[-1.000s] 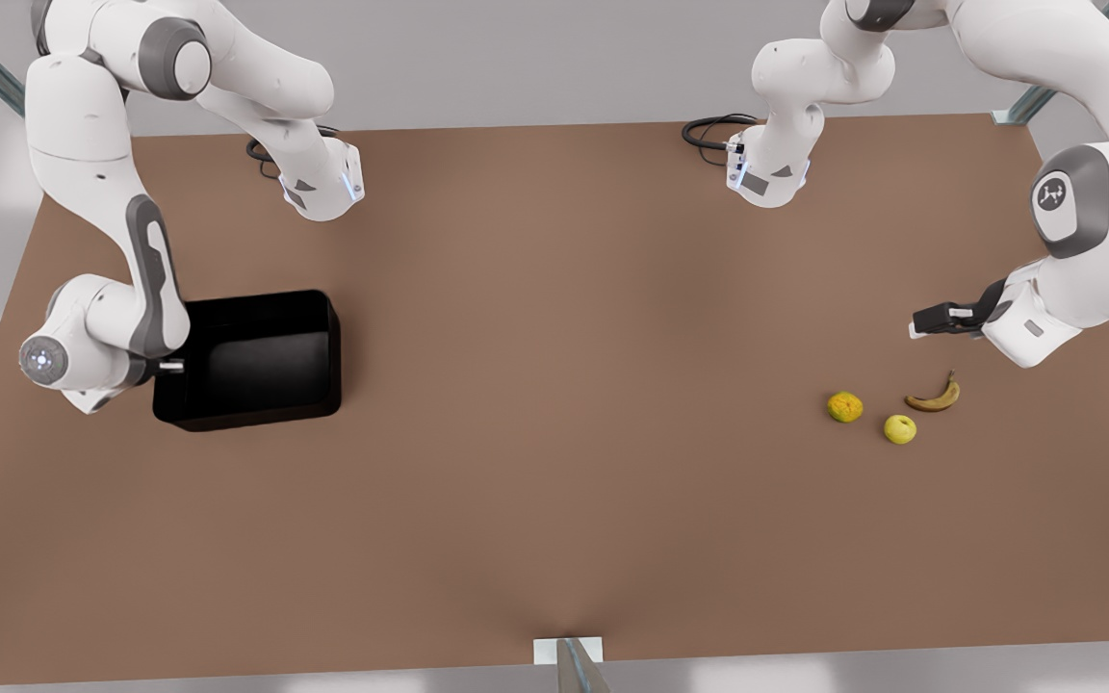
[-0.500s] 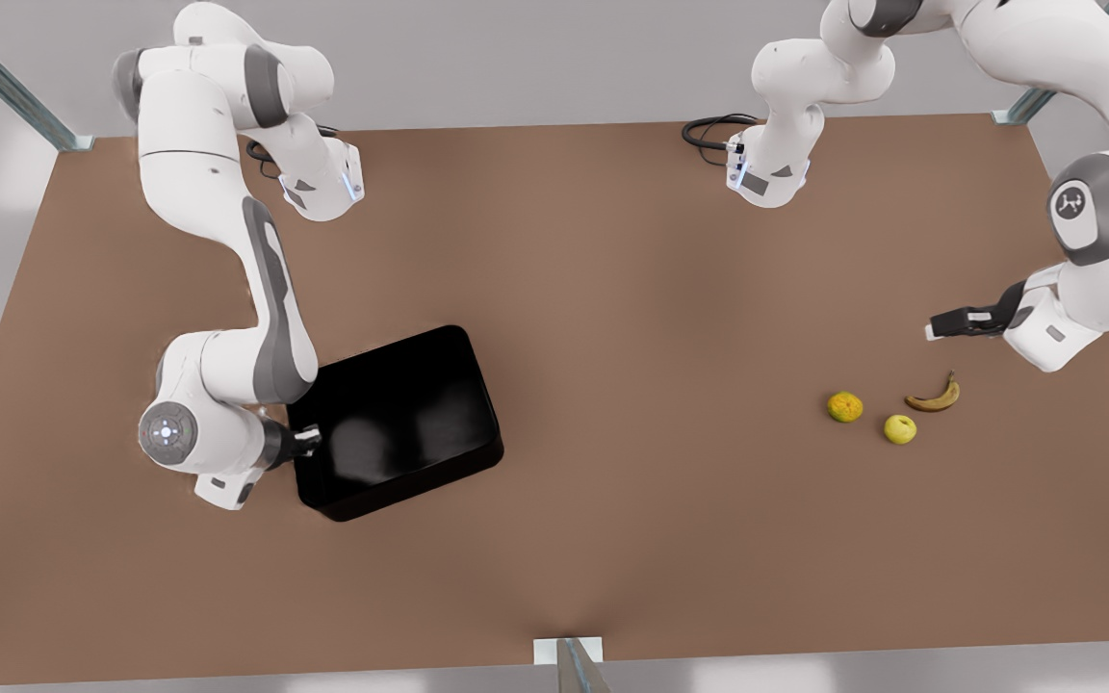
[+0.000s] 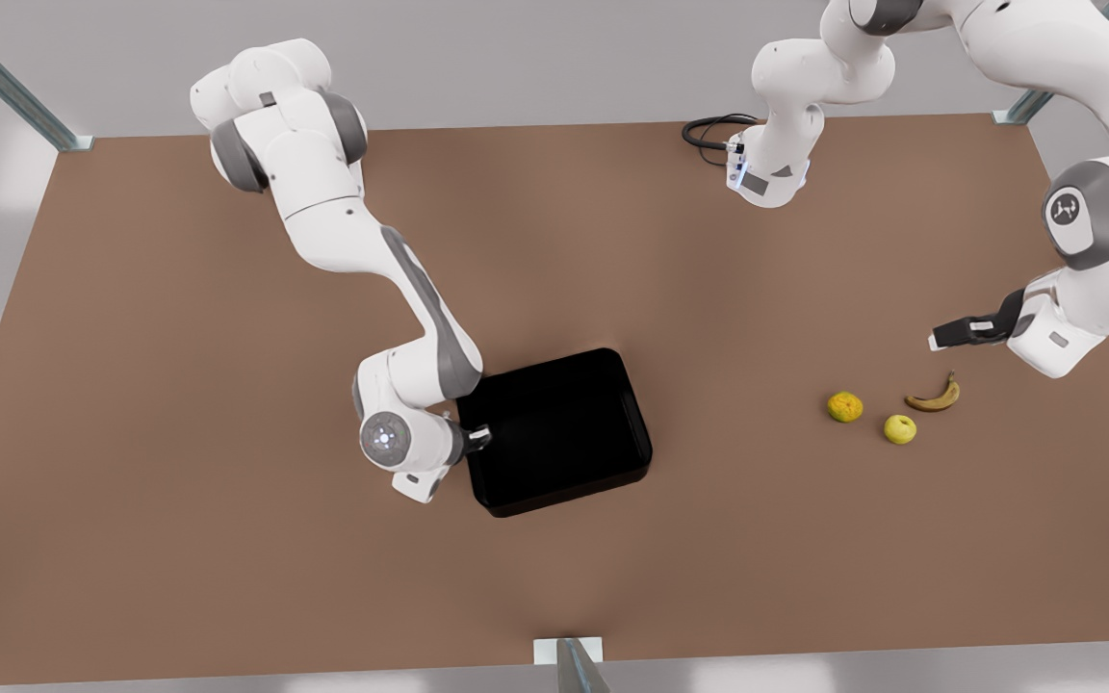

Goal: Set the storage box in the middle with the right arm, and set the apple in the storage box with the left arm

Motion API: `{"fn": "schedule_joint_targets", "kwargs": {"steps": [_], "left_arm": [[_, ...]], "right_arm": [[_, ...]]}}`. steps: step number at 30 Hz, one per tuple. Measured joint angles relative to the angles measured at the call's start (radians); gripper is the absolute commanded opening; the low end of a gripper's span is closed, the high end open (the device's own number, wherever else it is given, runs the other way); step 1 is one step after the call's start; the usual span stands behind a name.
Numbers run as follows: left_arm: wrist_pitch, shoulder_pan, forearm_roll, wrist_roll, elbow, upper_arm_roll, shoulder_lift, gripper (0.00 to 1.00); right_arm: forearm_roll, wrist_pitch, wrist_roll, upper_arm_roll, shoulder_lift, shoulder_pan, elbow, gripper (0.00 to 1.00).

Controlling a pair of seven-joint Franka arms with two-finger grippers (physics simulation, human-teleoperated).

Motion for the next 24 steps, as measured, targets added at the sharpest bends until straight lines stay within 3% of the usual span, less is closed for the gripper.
{"fn": "schedule_joint_targets", "kwargs": {"steps": [3,5,10,15,24], "left_arm": [[0.008,0.001,0.0,-0.007,0.0,0.001,0.001,1.0],[0.018,0.003,0.0,-0.011,-0.004,0.004,0.008,1.0],[0.178,0.016,-0.002,-0.01,-0.19,0.011,0.086,1.0],[0.414,0.036,-0.013,0.027,-0.284,0.009,0.221,1.0],[0.599,0.106,-0.014,0.147,-0.286,0.01,0.349,1.0]], "right_arm": [[0.003,-0.006,0.038,0.002,-0.086,0.0,0.001,1.0],[-0.004,-0.061,0.067,-0.009,-0.23,-0.022,-0.015,1.0],[-0.263,-0.339,0.122,-0.026,-0.53,-0.362,-0.103,1.0],[-0.411,-0.525,0.142,0.061,-0.803,-0.471,-0.174,1.0],[-0.464,-0.655,0.167,0.084,-0.805,-0.43,-0.193,1.0]]}}
